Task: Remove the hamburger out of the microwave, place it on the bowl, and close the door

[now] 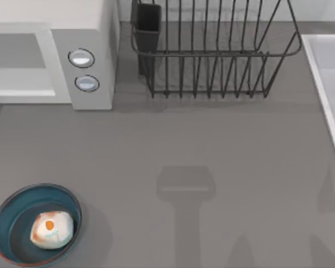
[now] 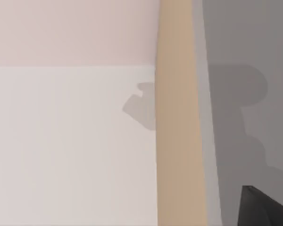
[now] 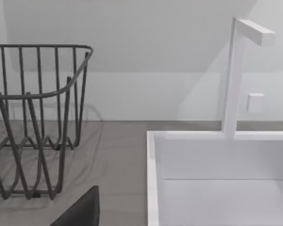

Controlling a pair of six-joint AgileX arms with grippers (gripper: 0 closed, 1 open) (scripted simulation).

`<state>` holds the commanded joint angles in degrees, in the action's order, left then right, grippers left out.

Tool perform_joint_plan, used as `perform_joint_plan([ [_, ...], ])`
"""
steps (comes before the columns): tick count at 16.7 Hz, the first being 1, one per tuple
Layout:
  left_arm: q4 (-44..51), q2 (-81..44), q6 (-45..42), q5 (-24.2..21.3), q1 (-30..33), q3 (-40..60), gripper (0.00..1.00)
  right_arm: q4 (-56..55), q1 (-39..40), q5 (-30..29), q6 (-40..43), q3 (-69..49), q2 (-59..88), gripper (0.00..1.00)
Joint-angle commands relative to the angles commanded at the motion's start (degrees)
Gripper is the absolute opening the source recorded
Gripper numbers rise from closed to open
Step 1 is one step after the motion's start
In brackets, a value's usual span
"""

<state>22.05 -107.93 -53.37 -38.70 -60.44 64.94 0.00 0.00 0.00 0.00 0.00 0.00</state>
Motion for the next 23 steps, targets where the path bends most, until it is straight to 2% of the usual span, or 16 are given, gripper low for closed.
perform_joint_plan([
  [6, -1.2, 2.5, 1.4, 0.6, 1.5, -2.2, 0.0, 0.0, 0.0, 0.0, 0.0, 0.0, 0.0, 1.0],
  [14, -10.2, 17.5, 10.5, 4.6, 9.7, -21.4, 0.0, 0.0, 0.0, 0.0, 0.0, 0.0, 0.0, 1.0],
  [20, -10.5, 18.0, 11.1, 4.7, 9.9, -22.2, 0.0, 0.0, 0.0, 0.0, 0.0, 0.0, 0.0, 1.0],
  [23, -12.0, 22.1, 15.0, 7.2, 13.9, -26.1, 0.0, 0.0, 0.0, 0.0, 0.0, 0.0, 0.0, 1.0],
])
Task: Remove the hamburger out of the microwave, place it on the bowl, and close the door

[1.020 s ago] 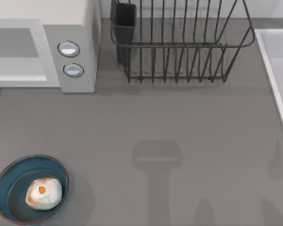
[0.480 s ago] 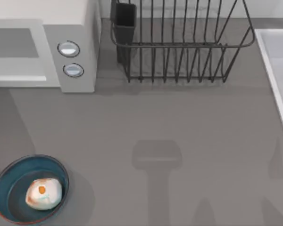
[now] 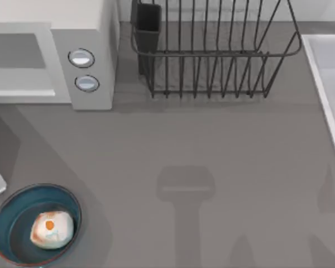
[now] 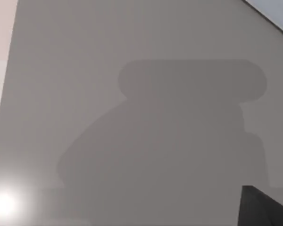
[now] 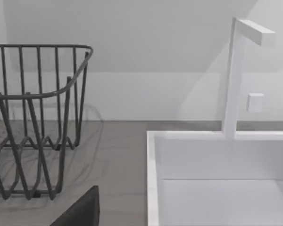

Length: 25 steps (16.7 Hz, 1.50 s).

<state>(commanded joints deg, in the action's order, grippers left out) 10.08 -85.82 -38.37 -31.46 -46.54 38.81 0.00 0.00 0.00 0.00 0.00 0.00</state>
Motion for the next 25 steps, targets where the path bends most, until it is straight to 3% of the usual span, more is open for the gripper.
perform_joint_plan([
  [5, -3.9, 12.2, 10.8, 6.4, 11.7, -10.5, 0.0, 0.0, 0.0, 0.0, 0.0, 0.0, 0.0, 1.0],
  [13, -4.5, 14.4, 14.2, 9.0, 15.2, -12.5, 0.0, 0.0, 0.0, 0.0, 0.0, 0.0, 0.0, 1.0],
  [21, -5.5, 23.1, 31.0, 23.7, 38.2, -17.9, 0.0, 0.0, 0.0, 0.0, 0.0, 0.0, 0.0, 1.0],
  [25, -5.7, 25.3, 34.8, 27.2, 42.3, -19.2, 0.0, 0.0, 0.0, 0.0, 0.0, 0.0, 0.0, 1.0],
])
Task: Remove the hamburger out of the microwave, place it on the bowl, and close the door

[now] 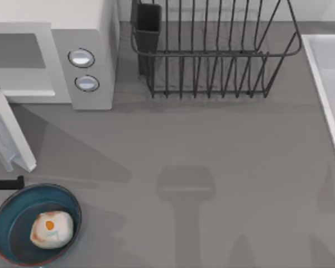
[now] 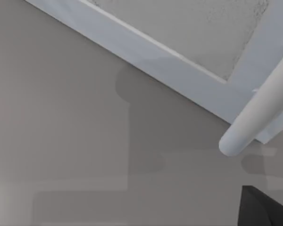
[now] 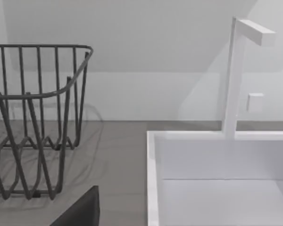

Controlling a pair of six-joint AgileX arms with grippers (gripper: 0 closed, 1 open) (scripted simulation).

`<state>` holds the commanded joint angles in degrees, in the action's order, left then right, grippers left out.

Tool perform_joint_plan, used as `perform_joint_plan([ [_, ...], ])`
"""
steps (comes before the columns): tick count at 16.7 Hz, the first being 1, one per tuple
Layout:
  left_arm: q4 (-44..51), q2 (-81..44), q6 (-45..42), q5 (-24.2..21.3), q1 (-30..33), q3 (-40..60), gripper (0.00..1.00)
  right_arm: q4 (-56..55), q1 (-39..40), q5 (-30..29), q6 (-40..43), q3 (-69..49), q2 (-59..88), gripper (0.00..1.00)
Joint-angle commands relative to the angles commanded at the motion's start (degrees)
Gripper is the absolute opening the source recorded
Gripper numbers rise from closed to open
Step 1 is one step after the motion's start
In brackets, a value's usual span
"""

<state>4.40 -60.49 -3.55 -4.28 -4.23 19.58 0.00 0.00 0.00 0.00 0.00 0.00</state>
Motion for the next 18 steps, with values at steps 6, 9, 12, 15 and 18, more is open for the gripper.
perform_joint_plan([
  [6, -1.0, -2.5, 0.1, -0.1, 0.0, 1.9, 0.0, 0.0, 0.0, 0.0, 0.0, 0.0, 0.0, 1.0],
  [9, -4.1, -10.3, 0.4, 0.2, 0.5, 6.5, 0.0, 0.0, 0.0, 0.0, 0.0, 0.0, 0.0, 1.0],
  [12, -7.8, -20.6, 0.7, 0.6, 1.3, 11.9, 0.0, 0.0, 0.0, 0.0, 0.0, 0.0, 0.0, 1.0],
  [15, -11.0, -27.6, 1.1, 1.0, 1.9, 16.2, 0.0, 0.0, 0.0, 0.0, 0.0, 0.0, 0.0, 1.0],
  [18, -11.9, -29.3, 1.2, 1.2, 2.1, 17.5, 0.0, 0.0, 0.0, 0.0, 0.0, 0.0, 0.0, 1.0],
])
